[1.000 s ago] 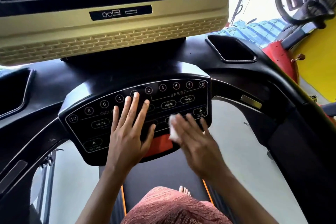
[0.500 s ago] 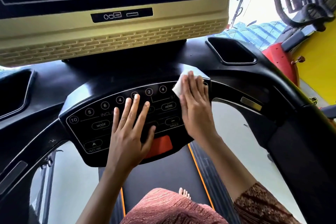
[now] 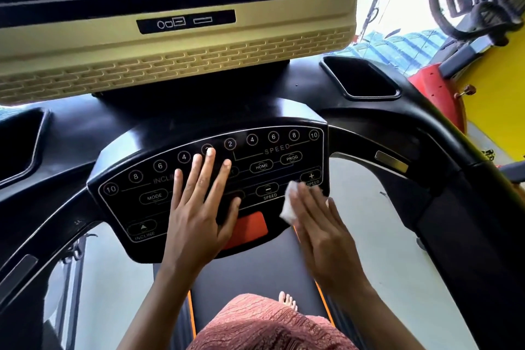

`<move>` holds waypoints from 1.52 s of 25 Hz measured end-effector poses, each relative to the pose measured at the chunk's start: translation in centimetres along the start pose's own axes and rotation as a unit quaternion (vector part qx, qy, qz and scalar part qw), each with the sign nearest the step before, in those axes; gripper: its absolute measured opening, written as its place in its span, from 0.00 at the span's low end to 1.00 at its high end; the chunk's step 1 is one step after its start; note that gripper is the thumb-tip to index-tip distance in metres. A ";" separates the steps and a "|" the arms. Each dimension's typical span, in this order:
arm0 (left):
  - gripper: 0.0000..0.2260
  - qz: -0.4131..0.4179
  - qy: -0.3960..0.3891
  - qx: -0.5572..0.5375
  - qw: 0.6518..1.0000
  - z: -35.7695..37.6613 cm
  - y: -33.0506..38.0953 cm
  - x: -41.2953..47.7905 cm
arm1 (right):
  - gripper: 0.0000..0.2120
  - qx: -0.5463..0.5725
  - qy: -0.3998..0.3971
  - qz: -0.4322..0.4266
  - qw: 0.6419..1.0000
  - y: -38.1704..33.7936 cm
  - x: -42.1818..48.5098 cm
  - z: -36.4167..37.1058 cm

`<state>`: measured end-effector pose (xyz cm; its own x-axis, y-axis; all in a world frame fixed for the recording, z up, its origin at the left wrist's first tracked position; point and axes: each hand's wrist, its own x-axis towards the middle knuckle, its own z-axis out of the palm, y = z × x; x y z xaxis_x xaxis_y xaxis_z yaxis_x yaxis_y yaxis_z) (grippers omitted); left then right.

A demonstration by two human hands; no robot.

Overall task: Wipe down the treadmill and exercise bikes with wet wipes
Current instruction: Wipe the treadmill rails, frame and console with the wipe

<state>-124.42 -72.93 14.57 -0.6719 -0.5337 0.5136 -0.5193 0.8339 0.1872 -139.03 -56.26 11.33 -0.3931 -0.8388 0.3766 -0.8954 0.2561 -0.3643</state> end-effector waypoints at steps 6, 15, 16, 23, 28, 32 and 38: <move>0.25 0.002 0.003 0.009 1.000 -0.4 -0.3 -0.2 | 0.24 0.048 0.089 0.129 0.986 1.0 9.5 -0.1; 0.26 -0.031 -0.007 0.030 0.999 -2.3 -3.8 -3.0 | 0.21 -0.014 -0.031 -0.131 0.991 -1.3 4.6 0.7; 0.26 -0.035 -0.006 0.030 0.999 -2.4 -4.0 -3.3 | 0.22 -0.006 -0.001 -0.077 0.997 -0.8 5.1 0.7; 0.26 -0.044 -0.007 0.035 0.998 -2.9 -5.6 -4.9 | 0.22 0.038 -0.009 -0.120 0.992 -9.1 9.2 3.8; 0.27 -0.090 0.014 0.063 0.994 -4.0 -8.6 -6.4 | 0.22 -0.008 0.002 -0.076 0.997 -7.1 6.8 3.4; 0.28 -0.100 0.028 0.048 0.993 -4.4 -9.5 -6.8 | 0.22 0.034 0.054 -0.019 0.998 -13.0 10.9 5.6; 0.30 -0.166 0.061 0.048 0.983 -5.9 -12.6 -9.2 | 0.22 -0.013 -0.044 -0.219 0.975 -14.4 7.6 6.4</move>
<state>-108.53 -77.70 12.39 -0.3906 -0.7488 0.5354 -0.7508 0.5957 0.2854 -127.82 -69.42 14.01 0.0456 -0.9080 0.4165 -0.9790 -0.1236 -0.1621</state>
